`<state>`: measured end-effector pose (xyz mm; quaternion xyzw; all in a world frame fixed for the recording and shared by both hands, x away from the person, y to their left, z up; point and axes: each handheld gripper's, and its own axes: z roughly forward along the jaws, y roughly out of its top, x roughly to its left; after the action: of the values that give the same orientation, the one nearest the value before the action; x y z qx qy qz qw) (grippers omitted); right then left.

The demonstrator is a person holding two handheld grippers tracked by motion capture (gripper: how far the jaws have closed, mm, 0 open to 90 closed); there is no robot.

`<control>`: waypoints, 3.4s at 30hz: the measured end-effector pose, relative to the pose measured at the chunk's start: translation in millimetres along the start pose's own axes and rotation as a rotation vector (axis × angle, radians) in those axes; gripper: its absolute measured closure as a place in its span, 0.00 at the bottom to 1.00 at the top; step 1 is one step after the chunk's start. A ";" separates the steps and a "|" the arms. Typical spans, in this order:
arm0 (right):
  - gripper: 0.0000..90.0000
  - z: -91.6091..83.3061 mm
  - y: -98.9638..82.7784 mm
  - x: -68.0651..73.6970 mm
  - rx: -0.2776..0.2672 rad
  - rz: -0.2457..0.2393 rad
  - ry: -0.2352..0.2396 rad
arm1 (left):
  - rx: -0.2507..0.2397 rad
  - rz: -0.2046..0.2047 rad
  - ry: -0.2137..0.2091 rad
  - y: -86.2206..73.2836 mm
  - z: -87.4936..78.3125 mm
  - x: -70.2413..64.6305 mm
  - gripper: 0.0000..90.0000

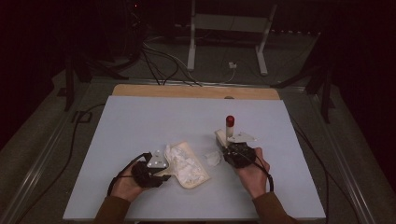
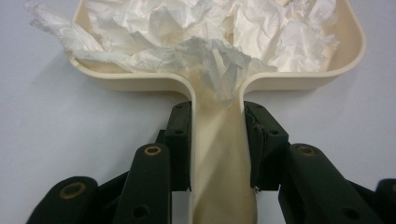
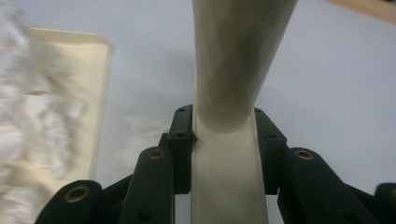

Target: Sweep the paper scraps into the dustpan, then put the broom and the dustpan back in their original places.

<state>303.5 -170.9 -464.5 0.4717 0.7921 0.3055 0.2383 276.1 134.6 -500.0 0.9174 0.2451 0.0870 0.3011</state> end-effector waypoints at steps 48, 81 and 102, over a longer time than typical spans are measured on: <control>0.74 -35.3 39.3 48.2 -0.151 -0.012 0.293 | -0.085 -0.019 0.017 4.6 -0.4 2.0 0.74; 0.75 -8.9 24.0 -24.0 -0.119 -0.071 0.254 | -0.127 -0.124 0.123 -14.0 -22.9 20.0 0.74; 0.74 -11.6 -24.2 -74.0 -0.033 -0.150 0.318 | -0.172 -0.257 0.235 -35.6 -40.7 35.1 0.74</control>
<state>313.9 -248.9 -466.9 0.3528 0.8477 0.3706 0.1398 279.9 197.8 -488.1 0.8329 0.3856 0.1751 0.3563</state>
